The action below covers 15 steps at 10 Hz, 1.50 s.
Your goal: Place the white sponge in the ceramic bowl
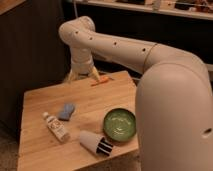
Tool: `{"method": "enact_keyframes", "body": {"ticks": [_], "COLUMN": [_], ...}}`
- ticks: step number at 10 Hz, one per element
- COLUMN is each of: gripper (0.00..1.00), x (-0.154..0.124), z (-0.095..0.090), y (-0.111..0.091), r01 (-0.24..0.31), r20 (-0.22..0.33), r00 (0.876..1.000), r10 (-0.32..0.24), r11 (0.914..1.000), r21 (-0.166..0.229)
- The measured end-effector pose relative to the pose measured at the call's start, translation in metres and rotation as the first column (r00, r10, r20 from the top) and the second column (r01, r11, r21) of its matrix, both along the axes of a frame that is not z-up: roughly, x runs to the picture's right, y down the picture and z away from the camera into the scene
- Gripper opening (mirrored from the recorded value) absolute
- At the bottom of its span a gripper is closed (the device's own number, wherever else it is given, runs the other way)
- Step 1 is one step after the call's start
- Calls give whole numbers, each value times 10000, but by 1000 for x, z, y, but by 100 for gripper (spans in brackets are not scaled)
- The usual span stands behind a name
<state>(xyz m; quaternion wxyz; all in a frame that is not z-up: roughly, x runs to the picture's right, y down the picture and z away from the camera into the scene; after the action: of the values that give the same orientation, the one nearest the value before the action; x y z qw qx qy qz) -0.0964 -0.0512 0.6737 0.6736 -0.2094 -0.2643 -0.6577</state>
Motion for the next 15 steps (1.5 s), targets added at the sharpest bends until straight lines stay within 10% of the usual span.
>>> {"method": "enact_keyframes", "body": {"ticks": [3,7,15], "gripper": [80,80,80], "x": [35,58,11], "z": [-44,-54,66], "y": [-27,-18,118], "r01": [-1030,-1371,-351], "r20": [686,1609,1691], "r00": [9922,9761,9849], "r10": [1045,1462,368], "r11": [9944,9884,9993], "r21": [-253,-661,-130]}}
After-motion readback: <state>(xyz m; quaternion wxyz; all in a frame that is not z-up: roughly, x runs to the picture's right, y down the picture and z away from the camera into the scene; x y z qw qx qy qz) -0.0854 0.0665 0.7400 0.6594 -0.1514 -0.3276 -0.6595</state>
